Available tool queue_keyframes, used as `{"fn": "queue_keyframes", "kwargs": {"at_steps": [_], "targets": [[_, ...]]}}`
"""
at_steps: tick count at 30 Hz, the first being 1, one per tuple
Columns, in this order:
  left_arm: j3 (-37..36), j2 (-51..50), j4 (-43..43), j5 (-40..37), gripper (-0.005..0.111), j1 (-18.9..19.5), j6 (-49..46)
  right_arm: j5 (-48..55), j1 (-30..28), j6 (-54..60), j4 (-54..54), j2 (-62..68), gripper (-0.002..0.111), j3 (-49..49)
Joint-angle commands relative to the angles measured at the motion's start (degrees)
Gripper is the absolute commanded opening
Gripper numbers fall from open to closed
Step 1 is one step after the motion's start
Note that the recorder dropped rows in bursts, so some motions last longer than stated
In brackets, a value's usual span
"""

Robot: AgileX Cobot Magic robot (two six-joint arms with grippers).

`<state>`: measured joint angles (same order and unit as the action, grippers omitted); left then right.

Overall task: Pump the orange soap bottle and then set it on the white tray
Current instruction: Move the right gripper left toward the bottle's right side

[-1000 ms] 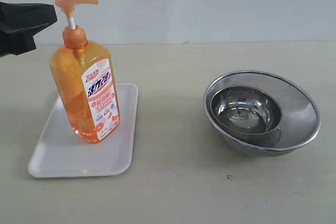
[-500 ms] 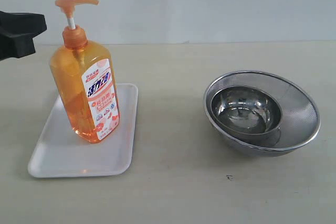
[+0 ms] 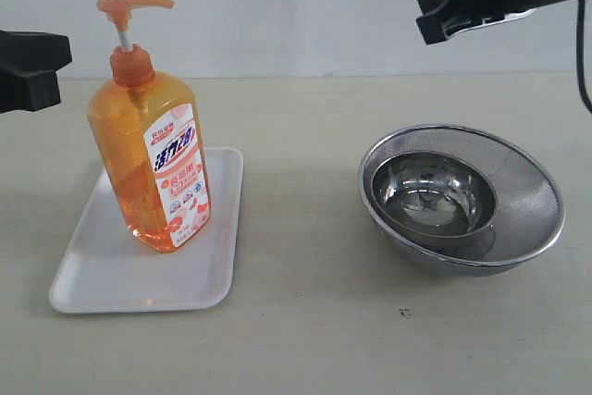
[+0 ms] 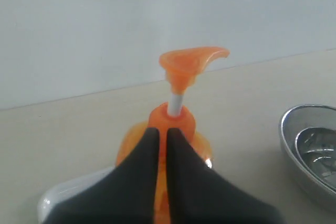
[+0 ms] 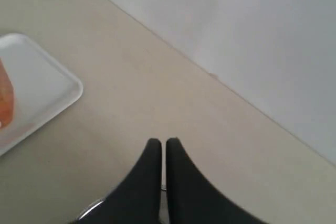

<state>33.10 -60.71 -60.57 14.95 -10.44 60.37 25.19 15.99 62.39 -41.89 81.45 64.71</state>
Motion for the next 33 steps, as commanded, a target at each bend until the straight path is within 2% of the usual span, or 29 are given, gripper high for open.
{"fn": "queue_keyframes", "kwargs": {"at_steps": [1, 9, 19, 33], "targets": [[0.1, 0.4, -0.1, -4.0, 0.005, 0.2, -0.4, 1.7, -0.1, 7.9, -7.2, 3.4, 0.0, 2.2], [-0.3, 0.4, -1.4, -4.7, 0.005, 0.2, -0.4, 5.5, -0.1, 17.0, -14.7, 9.2, 0.0, 6.5], [-5.6, 0.4, -1.6, -4.7, 0.005, 0.3, -2.2, 15.6, -0.1, 23.2, -21.3, 18.2, 0.0, 16.0], [-11.7, 0.2, 0.7, 1.9, 0.005, 8.5, -0.5, 26.4, 0.0, 25.9, -25.7, 31.2, 0.0, 28.6]]}}
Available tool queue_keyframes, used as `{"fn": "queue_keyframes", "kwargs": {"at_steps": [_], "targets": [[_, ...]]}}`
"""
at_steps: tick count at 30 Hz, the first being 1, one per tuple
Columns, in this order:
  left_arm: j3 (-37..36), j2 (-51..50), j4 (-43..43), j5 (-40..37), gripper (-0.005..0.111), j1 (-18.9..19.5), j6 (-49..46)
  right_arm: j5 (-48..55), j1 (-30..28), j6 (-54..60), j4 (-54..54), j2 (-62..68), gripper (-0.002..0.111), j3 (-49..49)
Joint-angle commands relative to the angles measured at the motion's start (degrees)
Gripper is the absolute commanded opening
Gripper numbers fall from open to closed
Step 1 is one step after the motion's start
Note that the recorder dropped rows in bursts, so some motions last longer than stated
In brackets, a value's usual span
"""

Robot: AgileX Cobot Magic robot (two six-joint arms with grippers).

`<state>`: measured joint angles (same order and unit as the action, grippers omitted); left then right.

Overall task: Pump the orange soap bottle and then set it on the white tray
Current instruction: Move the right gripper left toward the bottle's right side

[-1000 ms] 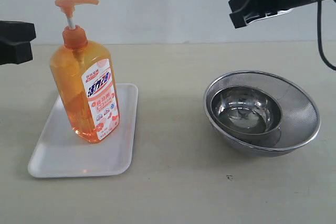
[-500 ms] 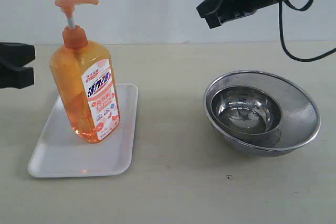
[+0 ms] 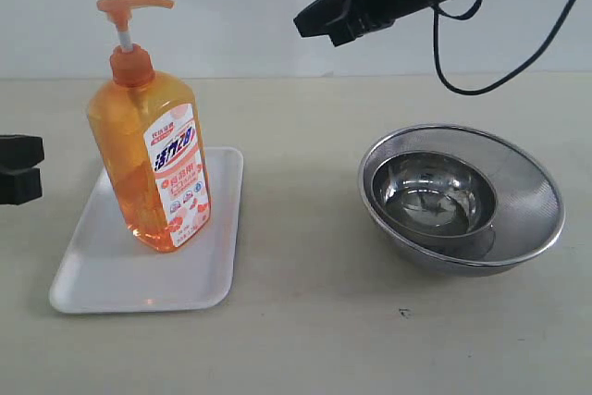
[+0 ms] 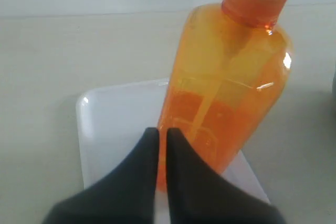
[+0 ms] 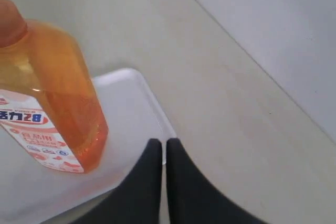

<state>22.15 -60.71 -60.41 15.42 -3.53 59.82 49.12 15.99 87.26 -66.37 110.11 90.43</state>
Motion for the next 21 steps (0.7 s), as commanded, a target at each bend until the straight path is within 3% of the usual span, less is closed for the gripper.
{"fn": "queue_keyframes", "kwargs": {"at_steps": [1, 6, 11, 15, 21], "targets": [[-0.8, -0.2, 0.6, 1.9, 0.005, 2.3, -0.1, 3.4, 0.0, 1.5, -1.4, 3.3, 0.0, 3.7], [-0.8, -4.1, 0.6, 11.9, 0.005, 2.9, -1.6, 8.0, 0.0, 1.6, -2.7, 7.5, 0.0, 7.8], [-0.8, -10.4, 11.0, 11.0, 0.005, 2.9, -15.8, 12.8, 0.0, 1.2, -2.6, 9.6, 0.0, 8.5], [-0.5, -15.2, 21.7, 15.6, 0.005, 2.9, -27.3, 15.2, 0.4, 0.9, -1.8, 10.2, 0.0, 8.5], [3.5, -20.9, 22.1, 16.2, 0.005, 2.9, -30.2, 14.9, 4.4, 0.7, 1.8, 10.4, 0.0, 8.5]]}}
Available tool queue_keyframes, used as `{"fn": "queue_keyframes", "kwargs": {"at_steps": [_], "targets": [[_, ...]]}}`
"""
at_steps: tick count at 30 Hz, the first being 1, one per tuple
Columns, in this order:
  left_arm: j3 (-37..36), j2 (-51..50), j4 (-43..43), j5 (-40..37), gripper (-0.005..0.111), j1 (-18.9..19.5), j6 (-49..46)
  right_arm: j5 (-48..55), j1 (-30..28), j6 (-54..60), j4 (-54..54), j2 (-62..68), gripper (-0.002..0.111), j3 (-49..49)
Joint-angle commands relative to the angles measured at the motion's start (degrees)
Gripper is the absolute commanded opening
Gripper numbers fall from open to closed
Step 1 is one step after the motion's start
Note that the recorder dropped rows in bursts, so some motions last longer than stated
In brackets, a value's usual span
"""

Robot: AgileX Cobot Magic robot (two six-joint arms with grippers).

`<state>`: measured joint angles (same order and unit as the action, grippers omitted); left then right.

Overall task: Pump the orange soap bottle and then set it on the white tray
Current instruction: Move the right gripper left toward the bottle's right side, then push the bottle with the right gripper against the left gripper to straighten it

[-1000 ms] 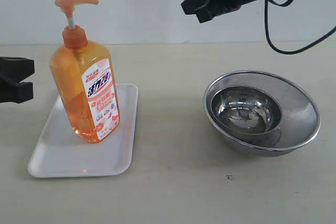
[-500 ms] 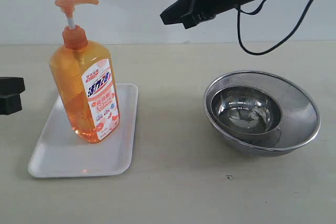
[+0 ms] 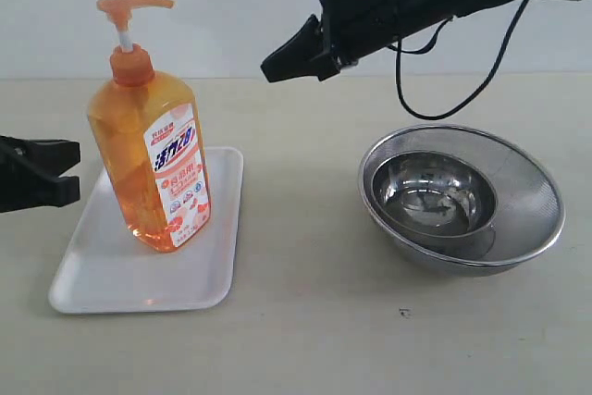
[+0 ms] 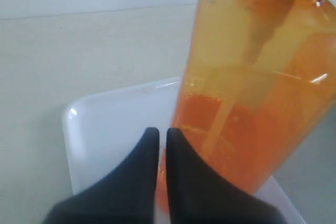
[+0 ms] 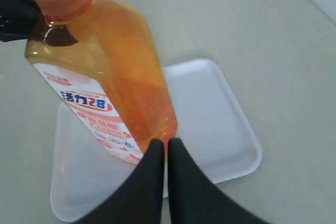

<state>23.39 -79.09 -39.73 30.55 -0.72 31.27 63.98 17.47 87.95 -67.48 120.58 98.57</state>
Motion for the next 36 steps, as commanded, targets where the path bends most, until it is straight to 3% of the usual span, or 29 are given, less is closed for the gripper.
{"fn": "queue_keyframes", "kwargs": {"at_steps": [1, 7, 11, 14, 17, 36], "targets": [[2.6, -3.3, 1.5, 1.1, 0.005, 0.1, -1.8, -0.4, 3.6, -0.2, 4.3, -0.1, 0.0, 0.4], [3.3, -4.5, 0.0, 1.9, 0.005, 3.1, -4.1, -1.3, 6.0, -0.7, 5.5, -0.1, 0.0, 0.4], [3.3, -4.6, -4.7, 6.8, 0.005, 6.9, -2.6, -1.7, 6.2, -2.5, 5.4, -0.1, 0.0, 0.4], [4.4, -5.7, -13.5, 12.5, 0.005, 10.3, 4.3, -2.2, 7.7, -4.5, 6.3, -0.1, 0.0, 0.1], [7.7, -9.1, -22.8, 13.9, 0.005, 10.4, 10.6, -2.5, 9.4, -5.7, 6.6, -0.1, 0.0, 0.1], [8.9, -11.6, -26.1, 19.1, 0.005, 10.4, 11.6, -9.9, 12.5, -7.7, 7.9, 0.0, 0.0, 0.1]]}}
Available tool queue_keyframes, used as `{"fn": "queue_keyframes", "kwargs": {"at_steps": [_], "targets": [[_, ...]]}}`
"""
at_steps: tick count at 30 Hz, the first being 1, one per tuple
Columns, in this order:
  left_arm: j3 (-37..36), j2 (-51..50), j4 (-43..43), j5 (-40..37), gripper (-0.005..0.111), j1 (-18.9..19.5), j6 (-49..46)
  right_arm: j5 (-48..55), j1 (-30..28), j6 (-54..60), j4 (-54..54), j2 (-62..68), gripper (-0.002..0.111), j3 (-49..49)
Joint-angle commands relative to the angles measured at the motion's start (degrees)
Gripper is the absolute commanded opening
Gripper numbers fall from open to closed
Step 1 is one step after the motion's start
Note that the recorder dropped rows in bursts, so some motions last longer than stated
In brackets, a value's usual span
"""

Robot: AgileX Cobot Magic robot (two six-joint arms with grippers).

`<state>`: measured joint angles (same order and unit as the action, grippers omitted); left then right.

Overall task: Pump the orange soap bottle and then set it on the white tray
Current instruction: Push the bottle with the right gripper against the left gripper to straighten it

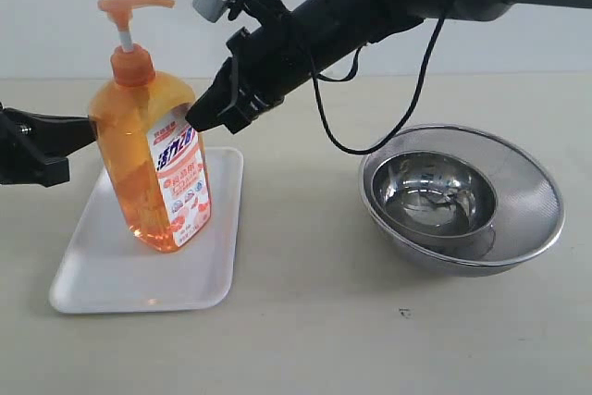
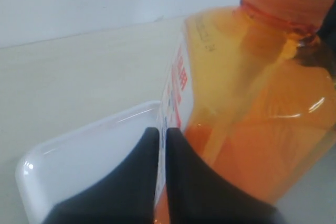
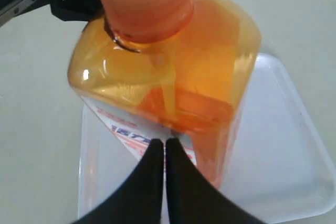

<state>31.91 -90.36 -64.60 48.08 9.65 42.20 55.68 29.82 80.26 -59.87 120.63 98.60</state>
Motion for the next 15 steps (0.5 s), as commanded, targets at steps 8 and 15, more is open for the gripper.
{"fn": "queue_keyframes", "kwargs": {"at_steps": [8, 15], "targets": [[0.3, -0.3, -3.5, 1.7, 0.005, 0.1, 2.7, -1.8, 0.1, -0.2, 0.3, -0.1, 0.0, 0.1], [0.3, -0.3, -4.0, 2.0, 0.005, -0.2, 3.7, -2.6, 0.1, -0.2, 0.3, 0.0, 0.0, 0.1]]}}
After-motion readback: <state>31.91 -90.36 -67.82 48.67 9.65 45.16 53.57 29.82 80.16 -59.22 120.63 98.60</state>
